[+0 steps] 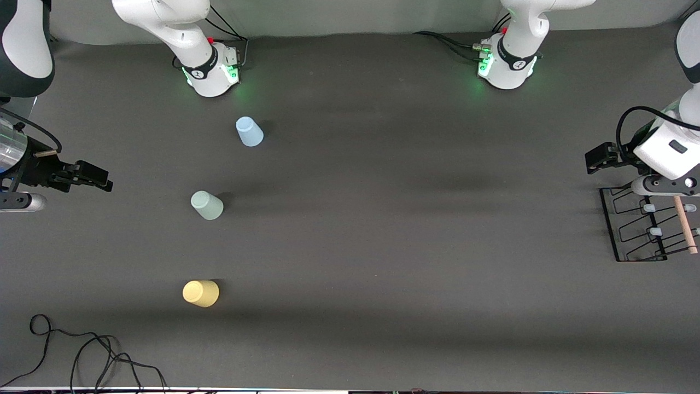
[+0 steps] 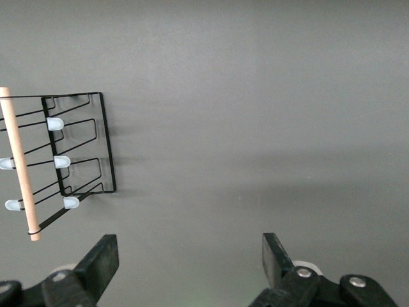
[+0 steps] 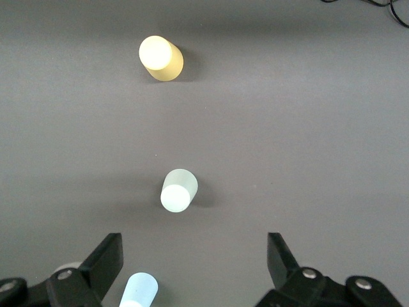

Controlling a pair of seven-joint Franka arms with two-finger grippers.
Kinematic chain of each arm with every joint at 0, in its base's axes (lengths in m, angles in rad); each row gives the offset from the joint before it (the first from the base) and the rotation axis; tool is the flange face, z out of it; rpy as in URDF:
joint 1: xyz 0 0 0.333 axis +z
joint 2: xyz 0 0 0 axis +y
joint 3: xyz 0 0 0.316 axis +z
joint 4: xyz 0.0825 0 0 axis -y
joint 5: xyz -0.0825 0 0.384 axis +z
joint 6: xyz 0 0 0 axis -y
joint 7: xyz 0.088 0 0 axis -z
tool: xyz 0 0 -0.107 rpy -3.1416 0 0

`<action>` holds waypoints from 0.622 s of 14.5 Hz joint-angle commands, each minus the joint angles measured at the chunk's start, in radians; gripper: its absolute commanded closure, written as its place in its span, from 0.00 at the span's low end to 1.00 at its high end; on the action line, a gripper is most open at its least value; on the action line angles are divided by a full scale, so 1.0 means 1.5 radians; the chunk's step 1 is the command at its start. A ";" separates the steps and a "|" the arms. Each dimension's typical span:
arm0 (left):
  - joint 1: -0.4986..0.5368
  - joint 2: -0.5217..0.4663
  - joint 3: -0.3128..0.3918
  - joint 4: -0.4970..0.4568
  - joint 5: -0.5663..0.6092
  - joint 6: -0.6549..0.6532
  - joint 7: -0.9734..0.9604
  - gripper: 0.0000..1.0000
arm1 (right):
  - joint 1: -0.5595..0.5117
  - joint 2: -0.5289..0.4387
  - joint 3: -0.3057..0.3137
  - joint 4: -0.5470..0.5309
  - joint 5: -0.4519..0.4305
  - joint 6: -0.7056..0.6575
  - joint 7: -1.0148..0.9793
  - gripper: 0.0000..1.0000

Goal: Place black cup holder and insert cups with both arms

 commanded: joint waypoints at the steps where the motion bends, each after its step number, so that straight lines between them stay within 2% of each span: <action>1: 0.016 -0.001 0.003 0.014 0.003 -0.007 0.008 0.00 | 0.009 0.002 -0.005 0.006 -0.006 0.006 -0.005 0.00; 6: 0.087 0.026 0.003 0.047 0.005 -0.010 0.035 0.01 | 0.009 0.002 -0.005 0.007 -0.007 0.006 -0.005 0.00; 9: 0.152 0.047 0.003 0.048 0.002 0.025 0.175 0.02 | 0.008 0.002 -0.005 0.010 -0.006 0.006 -0.005 0.00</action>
